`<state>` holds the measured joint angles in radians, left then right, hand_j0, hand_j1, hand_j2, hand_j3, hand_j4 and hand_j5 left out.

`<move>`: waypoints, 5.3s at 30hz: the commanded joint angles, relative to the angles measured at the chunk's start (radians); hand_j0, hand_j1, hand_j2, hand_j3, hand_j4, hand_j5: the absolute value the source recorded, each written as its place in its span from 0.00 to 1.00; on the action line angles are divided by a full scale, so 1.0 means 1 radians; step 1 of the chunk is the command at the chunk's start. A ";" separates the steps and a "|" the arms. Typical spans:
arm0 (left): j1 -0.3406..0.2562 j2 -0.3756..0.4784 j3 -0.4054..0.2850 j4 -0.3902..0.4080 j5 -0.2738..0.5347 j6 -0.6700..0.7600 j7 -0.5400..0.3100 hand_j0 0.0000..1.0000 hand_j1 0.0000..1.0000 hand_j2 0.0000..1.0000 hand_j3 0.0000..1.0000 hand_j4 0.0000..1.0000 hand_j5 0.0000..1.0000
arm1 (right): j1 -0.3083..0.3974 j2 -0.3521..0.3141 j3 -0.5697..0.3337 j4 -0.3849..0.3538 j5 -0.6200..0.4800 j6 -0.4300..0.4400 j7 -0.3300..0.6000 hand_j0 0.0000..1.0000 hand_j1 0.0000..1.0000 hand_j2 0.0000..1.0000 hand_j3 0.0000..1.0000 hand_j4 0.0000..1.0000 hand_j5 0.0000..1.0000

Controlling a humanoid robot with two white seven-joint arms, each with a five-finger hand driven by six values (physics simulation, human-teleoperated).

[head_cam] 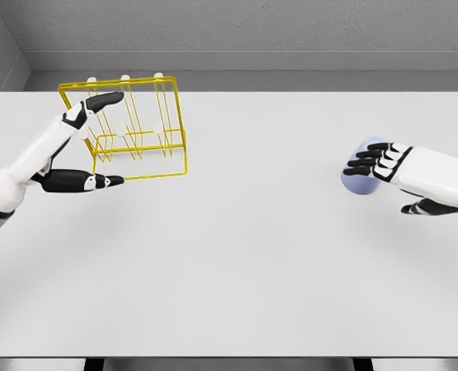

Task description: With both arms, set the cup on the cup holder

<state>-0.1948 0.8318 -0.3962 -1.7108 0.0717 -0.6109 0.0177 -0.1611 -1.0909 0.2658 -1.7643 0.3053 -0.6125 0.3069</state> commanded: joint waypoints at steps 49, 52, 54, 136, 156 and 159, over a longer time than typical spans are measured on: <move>-0.268 0.061 -0.662 -0.059 0.451 0.006 -0.027 1.00 1.00 1.00 1.00 1.00 1.00 | -0.749 0.243 0.647 0.510 0.178 0.002 0.264 1.00 1.00 1.00 1.00 1.00 1.00; -0.307 0.082 -0.731 -0.058 0.454 0.042 -0.030 1.00 1.00 1.00 1.00 1.00 1.00 | -0.749 0.243 0.651 0.510 0.178 0.002 0.285 0.91 0.91 0.91 0.91 0.91 0.91; -0.311 0.101 -0.740 -0.058 0.456 0.082 -0.030 1.00 1.00 1.00 1.00 1.00 1.00 | -0.749 0.243 0.651 0.510 0.178 0.002 0.290 0.87 0.87 0.87 0.87 0.87 0.87; -0.385 0.075 -0.786 -0.053 0.830 0.353 -0.042 1.00 1.00 1.00 1.00 1.00 1.00 | -0.773 0.371 0.748 0.008 0.255 0.002 0.304 1.00 1.00 1.00 1.00 1.00 1.00; -0.387 0.053 -0.786 -0.021 0.829 0.353 -0.042 1.00 1.00 1.00 1.00 1.00 1.00 | -0.775 0.338 0.541 0.000 0.219 0.002 0.304 1.00 1.00 1.00 1.00 1.00 1.00; -0.387 0.036 -0.786 -0.017 0.827 0.353 -0.041 1.00 1.00 1.00 1.00 1.00 1.00 | -0.743 0.258 0.418 0.014 0.086 0.002 0.304 1.00 1.00 1.00 1.00 1.00 1.00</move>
<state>-0.5829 0.8777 -1.1838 -1.7310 0.8989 -0.2576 -0.0239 -0.8729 -0.7900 0.7615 -1.7551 0.4552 -0.6140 0.6113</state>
